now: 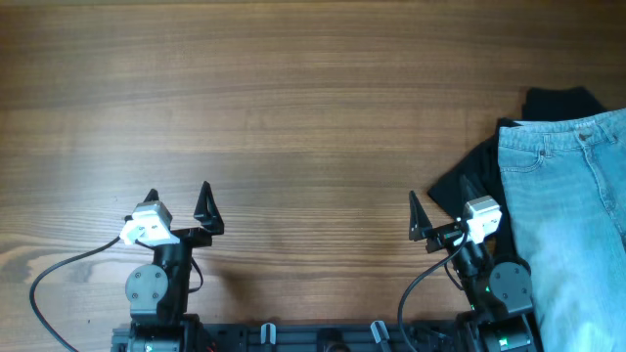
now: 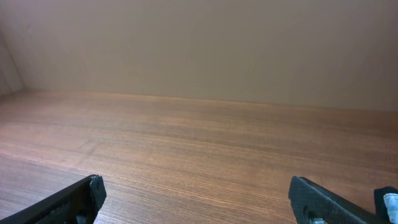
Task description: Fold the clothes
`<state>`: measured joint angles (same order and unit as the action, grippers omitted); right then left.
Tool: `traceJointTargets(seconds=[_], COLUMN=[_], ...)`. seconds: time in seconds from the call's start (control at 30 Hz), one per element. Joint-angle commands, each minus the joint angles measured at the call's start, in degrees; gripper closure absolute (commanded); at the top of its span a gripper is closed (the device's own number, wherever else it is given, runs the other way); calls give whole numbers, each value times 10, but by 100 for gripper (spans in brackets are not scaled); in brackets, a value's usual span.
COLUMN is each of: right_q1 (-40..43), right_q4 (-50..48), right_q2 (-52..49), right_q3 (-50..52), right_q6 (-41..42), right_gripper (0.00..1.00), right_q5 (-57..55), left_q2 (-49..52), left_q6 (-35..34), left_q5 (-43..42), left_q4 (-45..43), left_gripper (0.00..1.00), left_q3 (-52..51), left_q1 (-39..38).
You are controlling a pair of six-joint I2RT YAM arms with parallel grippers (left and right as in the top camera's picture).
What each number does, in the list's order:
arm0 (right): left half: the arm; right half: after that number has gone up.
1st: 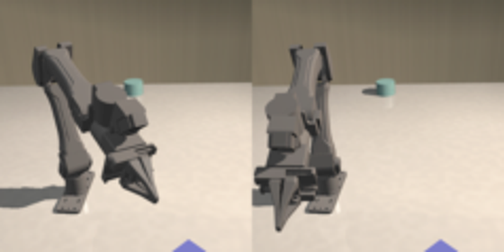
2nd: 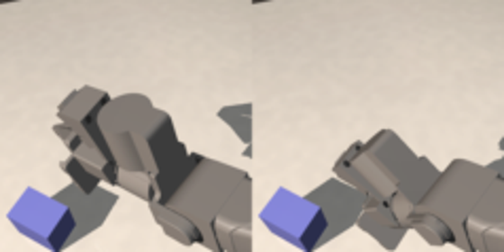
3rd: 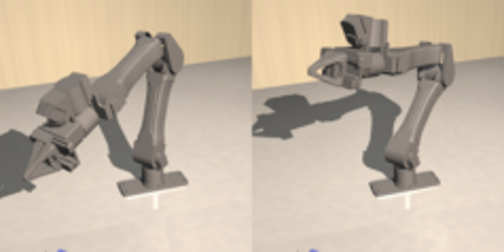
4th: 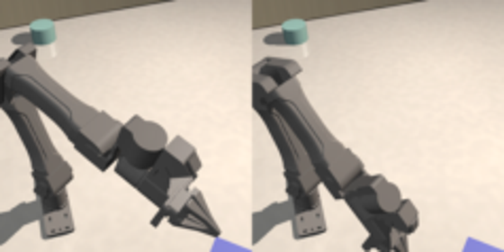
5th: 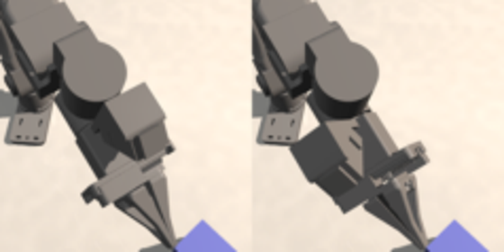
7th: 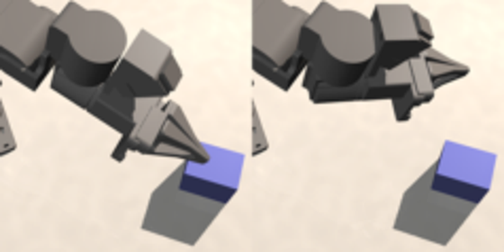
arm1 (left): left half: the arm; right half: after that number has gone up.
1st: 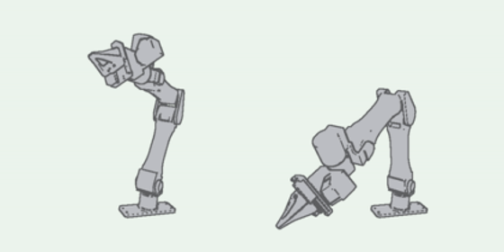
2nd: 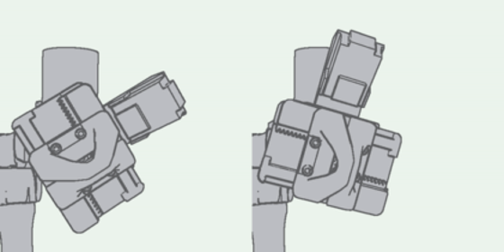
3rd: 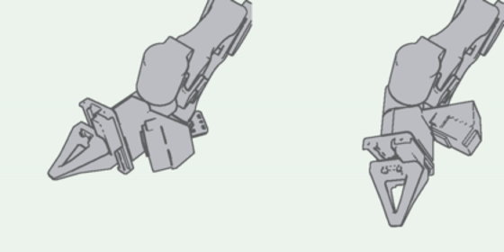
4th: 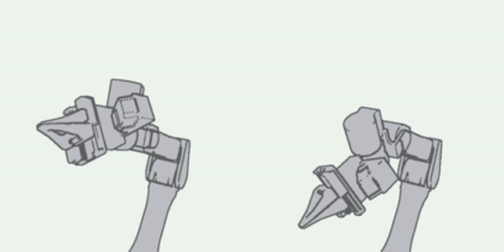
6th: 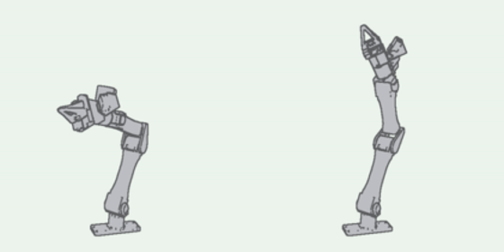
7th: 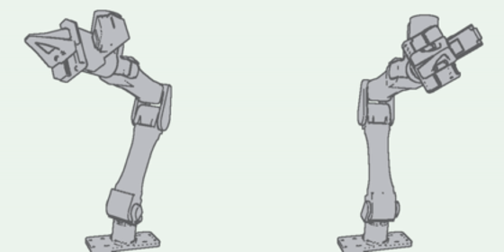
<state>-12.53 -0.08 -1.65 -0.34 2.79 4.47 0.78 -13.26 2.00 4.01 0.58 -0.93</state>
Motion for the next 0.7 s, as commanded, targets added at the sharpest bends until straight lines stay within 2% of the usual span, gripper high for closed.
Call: traceJointTargets(seconds=[0.0, 0.67], right_q1=[0, 0], right_q4=[-3, -3], right_q2=[-1, -1], right_q3=[0, 0], right_q6=[8, 8], right_gripper=[0, 0], right_q5=[7, 7], left_q2=[-6, -6], left_q6=[-7, -7], left_q5=[-5, -5], left_q4=[0, 0], left_gripper=[0, 0], left_q3=[-3, -3], left_q1=[5, 5])
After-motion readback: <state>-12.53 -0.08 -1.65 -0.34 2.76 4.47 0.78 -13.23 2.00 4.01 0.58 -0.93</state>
